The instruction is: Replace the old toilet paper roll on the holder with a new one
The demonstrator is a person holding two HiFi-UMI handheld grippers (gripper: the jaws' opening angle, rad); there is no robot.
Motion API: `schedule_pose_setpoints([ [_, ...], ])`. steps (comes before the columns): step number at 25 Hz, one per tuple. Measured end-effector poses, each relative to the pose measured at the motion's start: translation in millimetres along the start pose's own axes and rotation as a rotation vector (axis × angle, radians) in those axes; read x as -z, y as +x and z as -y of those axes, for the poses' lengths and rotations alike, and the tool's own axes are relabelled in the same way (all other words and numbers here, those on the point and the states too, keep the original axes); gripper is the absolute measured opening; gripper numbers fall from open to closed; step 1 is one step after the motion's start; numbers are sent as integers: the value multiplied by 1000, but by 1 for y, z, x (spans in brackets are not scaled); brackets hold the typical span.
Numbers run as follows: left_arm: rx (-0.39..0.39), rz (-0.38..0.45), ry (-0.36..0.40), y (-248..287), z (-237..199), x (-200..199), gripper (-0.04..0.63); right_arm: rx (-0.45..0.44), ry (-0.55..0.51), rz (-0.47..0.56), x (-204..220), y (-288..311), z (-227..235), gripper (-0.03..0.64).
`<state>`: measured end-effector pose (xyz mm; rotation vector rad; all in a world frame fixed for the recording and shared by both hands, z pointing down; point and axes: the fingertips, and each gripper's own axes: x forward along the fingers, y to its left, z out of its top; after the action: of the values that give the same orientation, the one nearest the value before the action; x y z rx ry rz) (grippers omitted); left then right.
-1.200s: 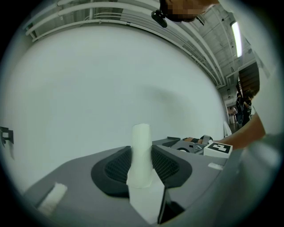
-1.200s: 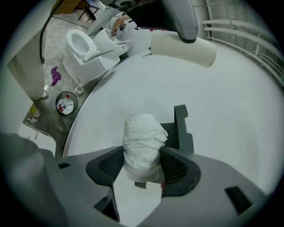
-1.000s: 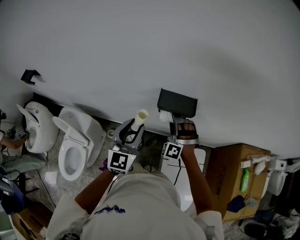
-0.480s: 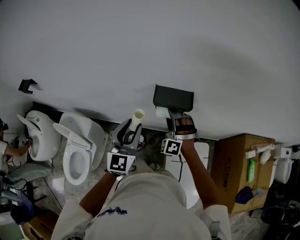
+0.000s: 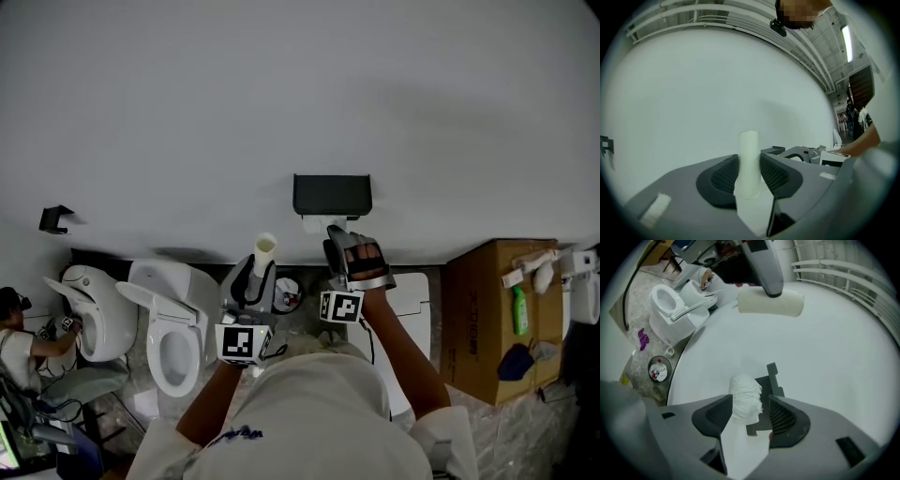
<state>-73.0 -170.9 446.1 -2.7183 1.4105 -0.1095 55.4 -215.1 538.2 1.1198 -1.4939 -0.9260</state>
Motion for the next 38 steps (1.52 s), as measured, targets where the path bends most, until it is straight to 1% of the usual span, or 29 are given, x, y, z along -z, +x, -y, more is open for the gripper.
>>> schedule_pose_setpoints([
  [3,4,8,4,-10,-1,-4,150,35,122,-3,-1,-18,9,225],
  [5,1,8,4,-21,-4,-6,150,75,180,-10,-2,-33,14,168],
  [7,-4,2,-7,-34,-8,-4,150,102,251,-21,-4,-52,17,144],
  [11,-9,1,-23,-57,-16,3,150,151,442,-6,-11,-92,32,109],
  [14,-11,5,-47,-77,-16,-1,150,188,614,9,-15,-128,49,63],
  [17,-6,25,-64,-98,-18,-6,150,188,781,9,-25,-161,58,48],
  [21,-4,47,-97,-126,-16,-11,150,180,934,62,-38,-196,63,35],
  [23,3,67,-99,-141,-12,-16,150,183,1022,66,-39,-213,60,25],
  [26,4,72,-115,-166,-9,-20,150,190,1146,63,-41,-241,56,14],
  [29,0,123,-123,-189,-9,-32,150,195,1195,70,-48,-265,53,5],
  [34,7,142,-151,-218,-2,-36,150,173,1179,84,-69,-297,47,3],
  [36,16,145,-156,-226,6,-36,150,179,1171,93,-73,-311,50,3],
  [38,14,165,-163,-233,14,-41,150,194,1172,110,-74,-324,55,3],
])
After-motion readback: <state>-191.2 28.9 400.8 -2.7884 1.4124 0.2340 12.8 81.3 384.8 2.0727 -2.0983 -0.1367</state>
